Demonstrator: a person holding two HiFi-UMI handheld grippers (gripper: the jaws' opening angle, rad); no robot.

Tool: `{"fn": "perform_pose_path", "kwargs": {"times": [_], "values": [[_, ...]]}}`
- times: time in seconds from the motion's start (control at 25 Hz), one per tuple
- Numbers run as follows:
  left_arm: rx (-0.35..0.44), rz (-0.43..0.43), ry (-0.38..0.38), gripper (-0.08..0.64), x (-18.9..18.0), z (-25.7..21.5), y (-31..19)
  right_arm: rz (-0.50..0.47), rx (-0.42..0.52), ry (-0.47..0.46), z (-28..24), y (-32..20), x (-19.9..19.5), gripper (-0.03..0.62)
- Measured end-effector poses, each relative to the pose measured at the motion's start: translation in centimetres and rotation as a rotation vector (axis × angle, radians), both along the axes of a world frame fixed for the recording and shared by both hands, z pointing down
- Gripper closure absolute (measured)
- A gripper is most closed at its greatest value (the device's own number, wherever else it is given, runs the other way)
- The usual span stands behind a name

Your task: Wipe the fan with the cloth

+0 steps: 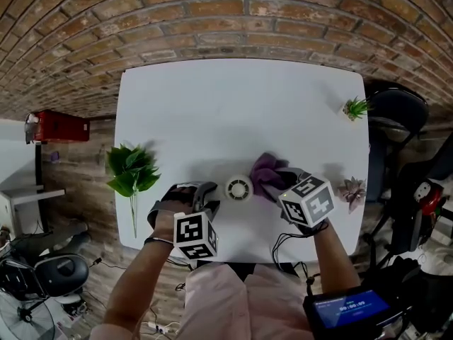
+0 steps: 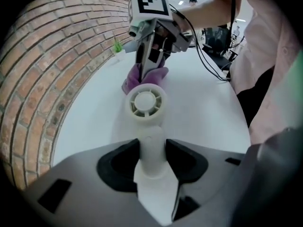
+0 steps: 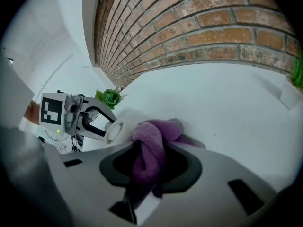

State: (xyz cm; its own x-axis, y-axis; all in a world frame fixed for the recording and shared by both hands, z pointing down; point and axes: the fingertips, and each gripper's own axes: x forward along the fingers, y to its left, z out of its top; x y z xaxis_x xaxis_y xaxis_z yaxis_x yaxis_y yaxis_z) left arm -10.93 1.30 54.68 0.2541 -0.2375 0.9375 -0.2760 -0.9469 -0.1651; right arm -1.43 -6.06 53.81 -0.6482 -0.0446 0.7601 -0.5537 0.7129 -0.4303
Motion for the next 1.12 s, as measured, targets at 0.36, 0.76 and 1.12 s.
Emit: {"fn": "perform_pose_path", "kwargs": {"times": [0.36,0.76,1.12], "values": [[0.050,0.373,-0.154,0.377,1.4,0.3,1.0,-0.109,0.119,-0.064,-2.8,-1.9,-1.3,0.476],[0.069,0.578,-0.241,0.379,2.0,0.5,1.5,-0.427,0.124,-0.078,-1.8,1.7,-6.2,0.475],[0.067,0.564,-0.265,0.382,1.9,0.6,1.6,-0.534,0.099,-0.054,-0.8,3.3,-6.8,0.477]]}}
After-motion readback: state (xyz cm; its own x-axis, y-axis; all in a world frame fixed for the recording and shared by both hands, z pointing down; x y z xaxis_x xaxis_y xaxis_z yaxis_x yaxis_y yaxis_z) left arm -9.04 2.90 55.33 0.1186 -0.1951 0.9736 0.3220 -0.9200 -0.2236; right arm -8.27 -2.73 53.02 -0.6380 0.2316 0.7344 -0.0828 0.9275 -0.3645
